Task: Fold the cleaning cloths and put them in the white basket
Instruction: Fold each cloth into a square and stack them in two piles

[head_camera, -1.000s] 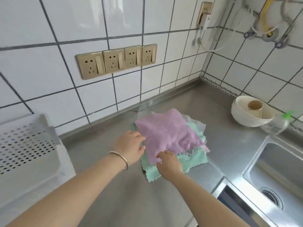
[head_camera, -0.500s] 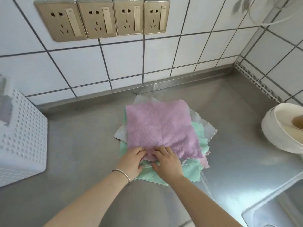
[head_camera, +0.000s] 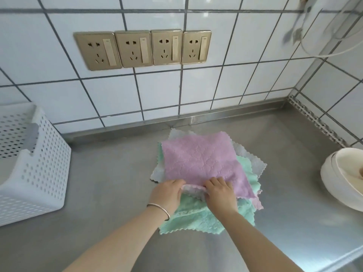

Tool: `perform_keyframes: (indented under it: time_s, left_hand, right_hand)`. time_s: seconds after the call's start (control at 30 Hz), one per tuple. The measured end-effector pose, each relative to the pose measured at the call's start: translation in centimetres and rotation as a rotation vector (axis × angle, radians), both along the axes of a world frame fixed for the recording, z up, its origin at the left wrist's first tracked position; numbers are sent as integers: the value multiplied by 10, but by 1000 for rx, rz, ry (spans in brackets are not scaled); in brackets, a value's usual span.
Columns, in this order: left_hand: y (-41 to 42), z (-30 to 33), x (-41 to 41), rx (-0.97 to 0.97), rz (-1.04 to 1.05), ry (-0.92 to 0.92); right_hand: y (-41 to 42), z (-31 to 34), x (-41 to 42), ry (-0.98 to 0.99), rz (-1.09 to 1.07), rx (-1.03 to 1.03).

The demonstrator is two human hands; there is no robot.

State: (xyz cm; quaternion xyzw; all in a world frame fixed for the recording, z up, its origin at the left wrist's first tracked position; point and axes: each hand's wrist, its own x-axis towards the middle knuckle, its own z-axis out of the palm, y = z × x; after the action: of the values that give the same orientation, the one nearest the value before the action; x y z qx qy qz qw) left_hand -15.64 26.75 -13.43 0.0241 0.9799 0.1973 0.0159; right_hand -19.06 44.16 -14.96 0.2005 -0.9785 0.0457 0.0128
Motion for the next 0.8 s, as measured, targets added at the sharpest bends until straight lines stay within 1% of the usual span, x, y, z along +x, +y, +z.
perform_keyframes:
  time_s: [0.03, 0.1, 0.2, 0.27, 0.33, 0.43, 0.5, 0.6, 0.67, 0.73, 0.8]
  left_hand:
    - [1, 7, -3, 3, 8, 24]
    - [-8, 30, -2, 50, 45, 92]
    - [-34, 75, 0, 111, 103, 348]
    - [-58, 111, 4, 161, 149, 440]
    - [-83, 144, 7, 219, 187, 471]
    - [-129, 179, 16, 189, 225, 543]
    - [-162, 193, 25, 169, 288, 540]
    - [-207, 202, 34, 137, 351, 454]
    - [-228, 205, 45, 107, 338, 428]
    - [-241, 211, 57, 92, 320, 441]
    - [-251, 217, 77, 85, 304, 457]
  right_hand:
    - [8, 5, -6, 12, -30, 7]
    - [19, 25, -15, 30, -94, -49]
    - [19, 77, -30, 74, -101, -161]
    - [9, 118, -39, 82, -104, -275]
    - [-5, 154, -45, -29, -56, -339]
    - [-29, 194, -51, -104, 46, -297]
    - [-54, 210, -54, -107, 73, -250]
    - [-90, 215, -53, -103, 57, -276]
    - [-111, 216, -47, -97, 39, -348]
    - [-124, 223, -40, -88, 27, -476]
    - [-134, 227, -29, -74, 66, -568]
